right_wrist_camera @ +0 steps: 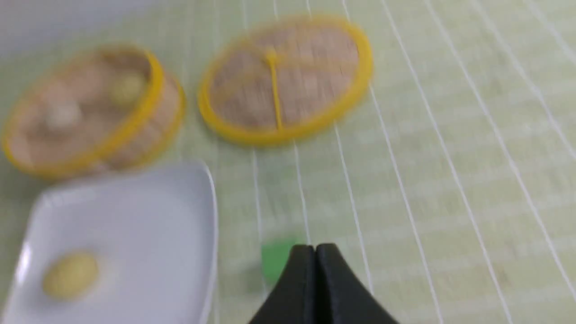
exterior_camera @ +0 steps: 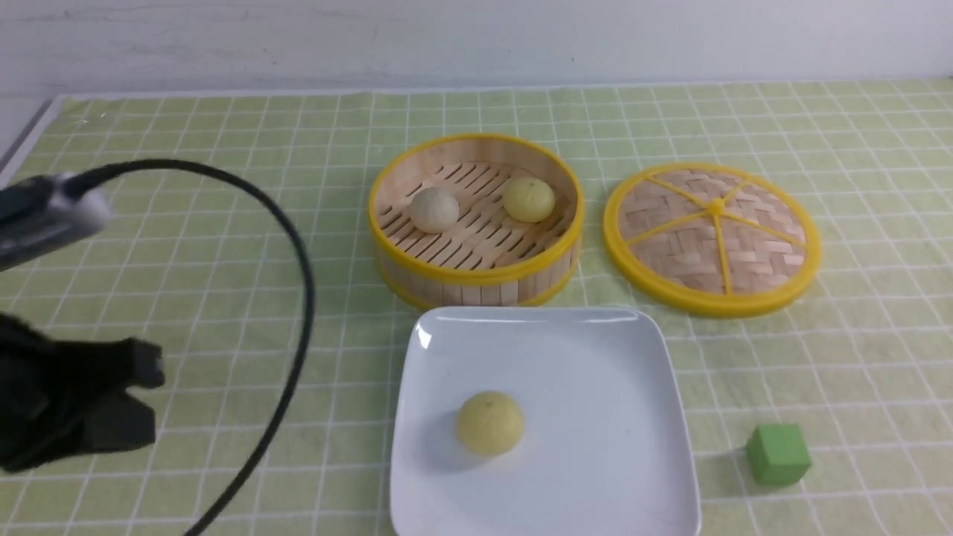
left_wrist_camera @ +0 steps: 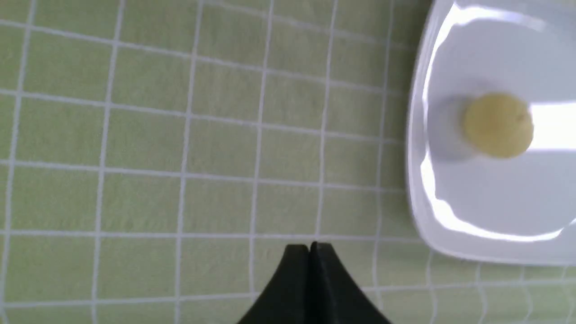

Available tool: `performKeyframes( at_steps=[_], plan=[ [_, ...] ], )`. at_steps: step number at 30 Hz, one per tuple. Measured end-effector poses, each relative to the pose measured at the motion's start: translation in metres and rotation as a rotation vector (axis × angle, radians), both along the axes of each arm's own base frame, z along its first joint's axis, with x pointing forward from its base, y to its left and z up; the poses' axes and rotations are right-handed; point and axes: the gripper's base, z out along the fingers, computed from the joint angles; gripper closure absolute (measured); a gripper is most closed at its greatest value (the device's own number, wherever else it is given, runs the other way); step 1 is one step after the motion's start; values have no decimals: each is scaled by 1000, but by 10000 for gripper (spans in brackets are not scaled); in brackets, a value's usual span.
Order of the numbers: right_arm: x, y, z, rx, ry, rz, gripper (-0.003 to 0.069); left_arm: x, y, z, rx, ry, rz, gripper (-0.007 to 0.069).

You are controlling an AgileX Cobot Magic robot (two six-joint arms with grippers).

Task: Put the steamed buns into the plate on the green tablecloth.
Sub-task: 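Reach into the bamboo steamer and grasp a bun with the left gripper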

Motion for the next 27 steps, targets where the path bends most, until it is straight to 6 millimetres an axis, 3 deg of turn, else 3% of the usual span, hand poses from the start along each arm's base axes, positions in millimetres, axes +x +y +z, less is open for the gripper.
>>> performKeyframes(
  at_steps=[3, 4, 7, 10, 13, 15, 19, 22, 24, 27],
  plan=[
    [12, 6, 3, -35, 168, 131, 669, 44, -3, -13, -6, 138, -94, 622],
    [14, 7, 2, -42, 183, 151, 669, 47, -4, -13, -11, 147, -100, 622],
    [30, 18, -4, -14, 219, 318, 662, 96, -16, -22, -99, 205, -158, 622],
    [35, 24, -6, 15, 221, 396, 654, 120, -28, -19, -110, 186, -165, 622],
    [45, 29, -11, 46, 223, 438, 634, 147, -58, -11, -91, 137, -183, 615],
    [56, 30, -16, 64, 233, 435, 617, 164, -90, -6, -42, 107, -221, 597],
    [69, 31, -24, 71, 269, 427, 584, 185, -128, -1, 53, 52, -229, 550],
    [77, 31, -32, 71, 308, 423, 550, 206, -161, -1, 191, -21, -232, 449],
    [78, 30, -32, 69, 306, 421, 541, 212, -168, 1, 223, -54, -225, 403],
    [80, 30, -33, 65, 300, 416, 526, 231, -185, -7, 291, -117, -223, 255]
  ],
)
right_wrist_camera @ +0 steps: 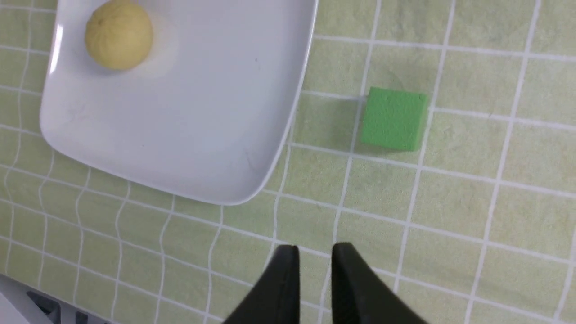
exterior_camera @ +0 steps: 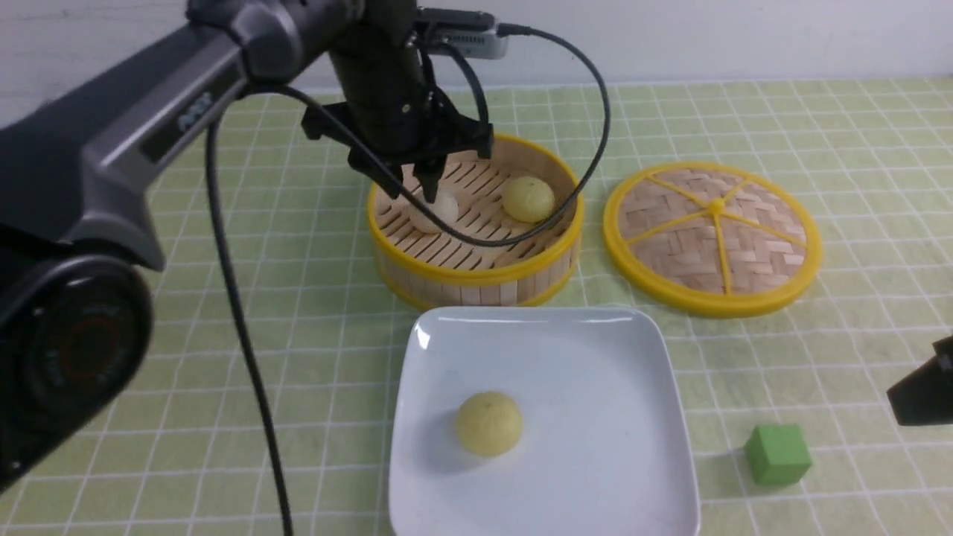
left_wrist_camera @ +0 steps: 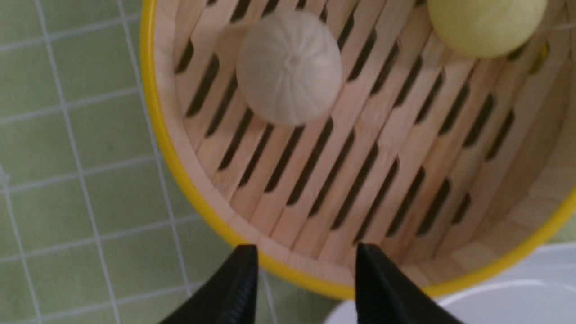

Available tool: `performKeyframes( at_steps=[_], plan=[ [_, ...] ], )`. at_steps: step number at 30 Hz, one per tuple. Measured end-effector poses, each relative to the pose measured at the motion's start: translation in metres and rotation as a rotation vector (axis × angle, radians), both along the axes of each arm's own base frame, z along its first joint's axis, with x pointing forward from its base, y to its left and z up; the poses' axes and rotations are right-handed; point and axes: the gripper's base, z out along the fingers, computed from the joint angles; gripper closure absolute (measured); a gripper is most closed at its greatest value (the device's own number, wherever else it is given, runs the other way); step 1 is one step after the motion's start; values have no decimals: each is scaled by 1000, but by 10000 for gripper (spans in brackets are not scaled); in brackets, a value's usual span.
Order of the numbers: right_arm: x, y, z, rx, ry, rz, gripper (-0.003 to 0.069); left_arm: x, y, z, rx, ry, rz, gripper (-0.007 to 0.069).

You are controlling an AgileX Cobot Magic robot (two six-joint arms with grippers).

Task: Put the steamed buns into the plate on the green tablecloth.
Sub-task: 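Reach into the bamboo steamer and grasp a bun with the left gripper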

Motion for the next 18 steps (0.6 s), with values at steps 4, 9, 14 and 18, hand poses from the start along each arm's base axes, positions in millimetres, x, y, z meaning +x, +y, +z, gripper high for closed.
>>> performKeyframes(
  at_steps=[4, 9, 14, 18],
  plan=[
    [0, 0, 0, 0, -1, -1, 524, 11, -6, -11, 16, -23, 1, 158],
    [0, 0, 0, 0, -2, -1, 522, 27, -14, -35, -6, -66, 3, 109],
    [0, 0, 0, 0, -3, -2, 516, 39, -20, -60, -8, -91, -8, 179],
    [0, 0, 0, -2, -4, -2, 512, 41, -18, -80, 52, -49, -7, 421]
  ],
)
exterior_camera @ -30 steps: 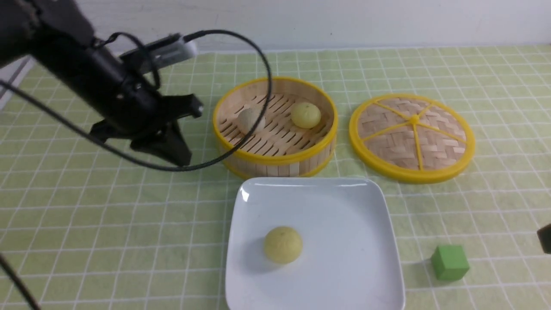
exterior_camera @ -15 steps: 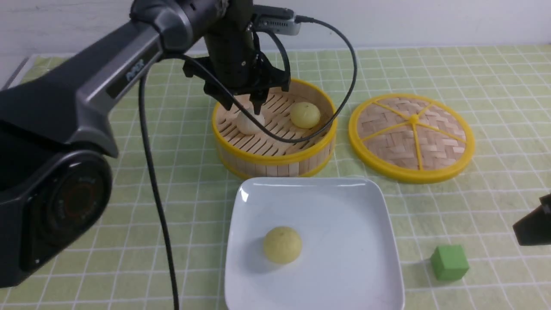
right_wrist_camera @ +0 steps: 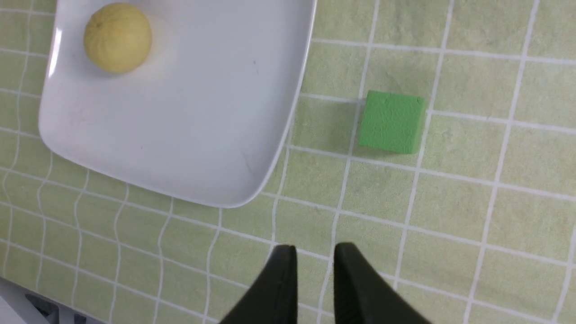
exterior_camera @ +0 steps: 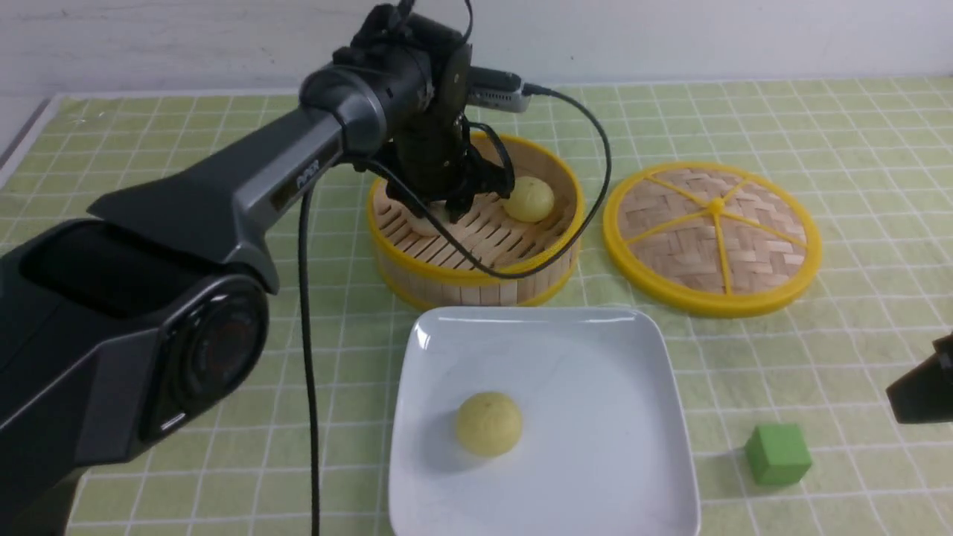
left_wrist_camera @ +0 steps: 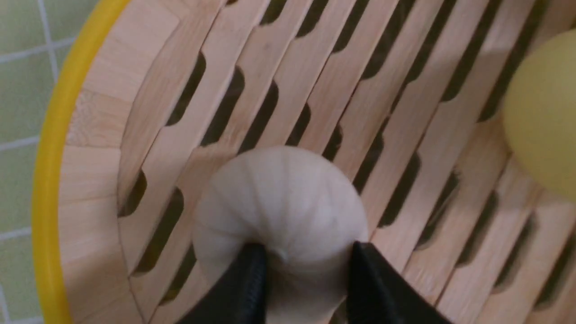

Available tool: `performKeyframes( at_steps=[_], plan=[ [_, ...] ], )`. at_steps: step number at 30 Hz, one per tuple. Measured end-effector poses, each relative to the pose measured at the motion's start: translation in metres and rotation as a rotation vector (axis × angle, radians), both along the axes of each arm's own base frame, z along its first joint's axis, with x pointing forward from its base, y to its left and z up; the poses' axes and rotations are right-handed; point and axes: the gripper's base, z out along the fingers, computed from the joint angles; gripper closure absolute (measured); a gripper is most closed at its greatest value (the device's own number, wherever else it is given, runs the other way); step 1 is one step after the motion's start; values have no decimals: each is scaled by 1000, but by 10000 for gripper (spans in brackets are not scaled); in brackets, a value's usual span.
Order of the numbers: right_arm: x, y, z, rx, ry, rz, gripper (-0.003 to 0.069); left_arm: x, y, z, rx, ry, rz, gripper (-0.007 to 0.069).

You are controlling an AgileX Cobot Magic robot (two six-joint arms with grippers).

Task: Put the steamed buns into the plate on the green tablecloth.
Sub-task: 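Reach into the bamboo steamer and grasp a bun with the left gripper, then carry the bun from the bamboo steamer to the plate with the left gripper, then reach toward a bun in the bamboo steamer with the right gripper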

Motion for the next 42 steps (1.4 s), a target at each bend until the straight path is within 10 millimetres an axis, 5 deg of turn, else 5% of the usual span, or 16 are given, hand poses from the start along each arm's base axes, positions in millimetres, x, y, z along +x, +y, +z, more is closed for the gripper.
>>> performKeyframes(
  at_steps=[2, 4, 8, 11, 13, 16, 22, 25, 29, 32, 36, 39, 41, 42],
  plan=[
    [0, 0, 0, -4, -1, 1, 509, -2, 1, 0, 9, 21, 4, 550],
    [0, -1, 0, -8, -1, 1, 507, -5, 1, 7, 2, 23, -3, 582],
    [0, -1, -1, -15, -1, 2, 505, -27, 5, 56, -56, 63, -38, 596],
    [0, -1, -1, -15, -1, 2, 496, -57, 11, 121, -164, 11, -100, 596],
    [0, -1, -1, -16, -1, 2, 492, -75, 14, 146, -234, 4, -140, 596],
    [0, -1, -1, -16, -1, 2, 488, -91, 9, 143, -305, 83, -183, 596],
    [0, -1, -1, -17, -2, 1, 478, -117, -27, 48, -228, 387, -244, 563],
    [1, -1, -1, -16, -11, -4, 472, -123, -44, 20, -195, 423, -264, 489],
    [2, -2, -1, -18, -17, -8, 464, -123, -52, 12, -210, 425, -222, 326],
    [2, -1, 0, -8, -17, -16, 457, -125, -50, 16, -216, 434, -183, 207],
    [2, 0, 0, 3, -14, -17, 453, -127, -46, 39, -221, 388, -188, 147],
    [-3, 6, -2, 12, 36, 27, 458, -129, -32, 94, -225, 251, -151, 224],
    [-7, 12, -3, 10, 62, 73, 473, -127, -25, 110, -212, 188, -133, 293],
    [-11, 23, -5, 3, 92, 148, 504, -126, -10, 139, -190, 80, -114, 407]
  ],
)
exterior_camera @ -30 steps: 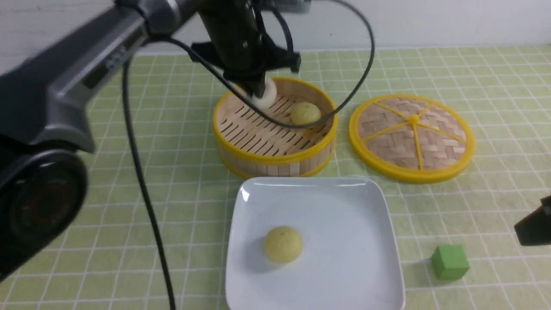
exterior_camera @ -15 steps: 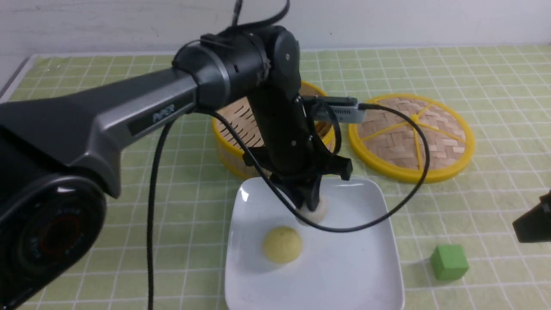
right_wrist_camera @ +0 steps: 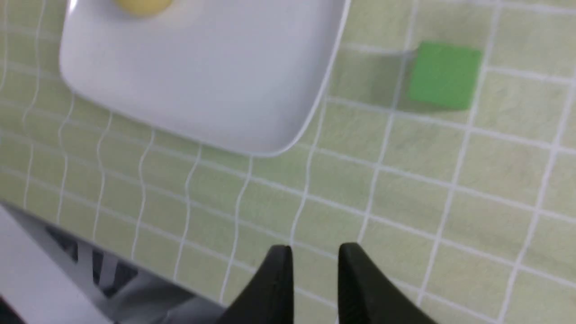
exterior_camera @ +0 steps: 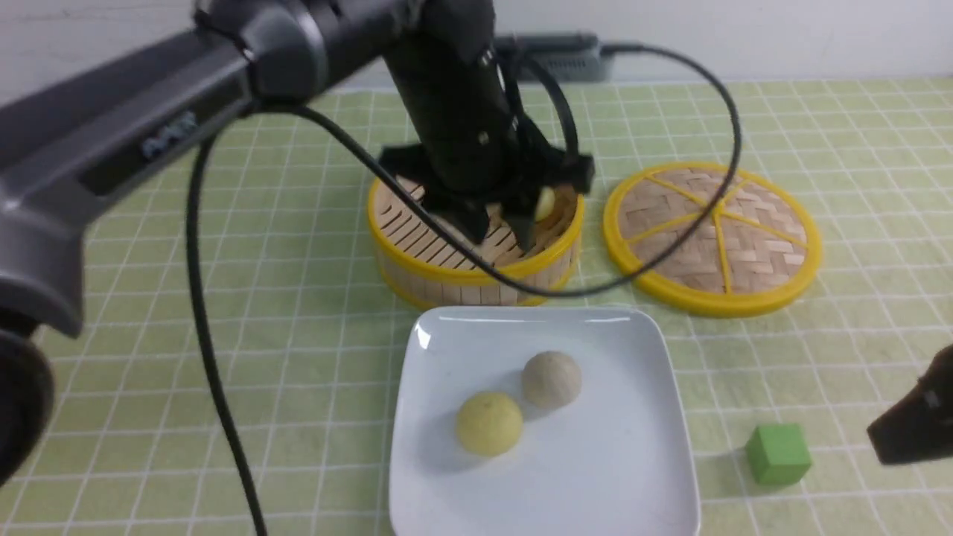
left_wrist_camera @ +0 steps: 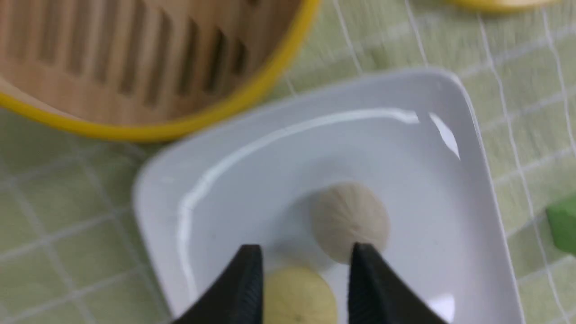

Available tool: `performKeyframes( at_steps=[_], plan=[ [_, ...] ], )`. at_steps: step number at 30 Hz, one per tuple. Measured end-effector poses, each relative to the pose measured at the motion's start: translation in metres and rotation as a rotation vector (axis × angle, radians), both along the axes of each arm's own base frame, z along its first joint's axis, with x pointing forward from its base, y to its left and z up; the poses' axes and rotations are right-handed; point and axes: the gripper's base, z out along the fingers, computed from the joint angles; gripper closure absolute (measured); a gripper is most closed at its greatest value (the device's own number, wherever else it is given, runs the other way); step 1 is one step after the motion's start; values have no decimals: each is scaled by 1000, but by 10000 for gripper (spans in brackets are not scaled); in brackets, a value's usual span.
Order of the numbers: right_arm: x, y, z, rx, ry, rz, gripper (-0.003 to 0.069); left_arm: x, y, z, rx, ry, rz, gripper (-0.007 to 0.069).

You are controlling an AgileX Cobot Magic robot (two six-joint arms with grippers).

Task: Put the steamed buns into the plate on the green tablecloth.
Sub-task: 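Reach toward a bun in the bamboo steamer with the right gripper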

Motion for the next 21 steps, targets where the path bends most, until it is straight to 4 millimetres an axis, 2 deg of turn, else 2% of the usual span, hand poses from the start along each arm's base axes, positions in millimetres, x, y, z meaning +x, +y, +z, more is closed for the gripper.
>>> performKeyframes(
  at_steps=[1, 2, 3, 4, 5, 7, 8, 12, 14, 18, 19, 20, 21],
  plan=[
    [-1, 9, -4, -20, 20, 61, 530, 0, 12, 17, 8, -59, 20, 496],
    [-3, 15, -6, -38, 27, 103, 560, 0, 19, 24, 22, -89, 29, 543],
    [-2, 16, -8, -49, 33, 115, 566, 0, 23, 29, 21, -101, 37, 552],
    [-2, 30, -15, -115, 57, 217, 628, 1, 45, 44, 34, -149, 66, 601],
    [-1, 31, -17, -124, 61, 227, 634, 1, 48, 45, 35, -151, 70, 606],
    [6, 48, -24, -214, 75, 325, 671, 5, 75, 50, 41, -154, 114, 615],
    [15, 56, -26, -258, 79, 348, 672, 8, 98, 46, 42, -130, 156, 616],
    [53, 83, -28, -280, 47, 349, 672, 10, 142, 16, 65, -8, 244, 616],
    [85, 102, -22, -259, -37, 330, 667, 4, 164, -2, 97, 57, 271, 616],
    [139, 132, -20, -221, -163, 294, 644, -12, 187, -20, 135, 128, 278, 616],
    [143, 134, -16, -213, -188, 289, 639, -13, 187, -21, 136, 130, 278, 616],
    [165, 146, -13, -201, -255, 273, 616, -19, 191, -22, 141, 137, 277, 616],
    [178, 152, -11, -197, -297, 265, 594, -21, 192, -21, 142, 136, 276, 616]
  ],
)
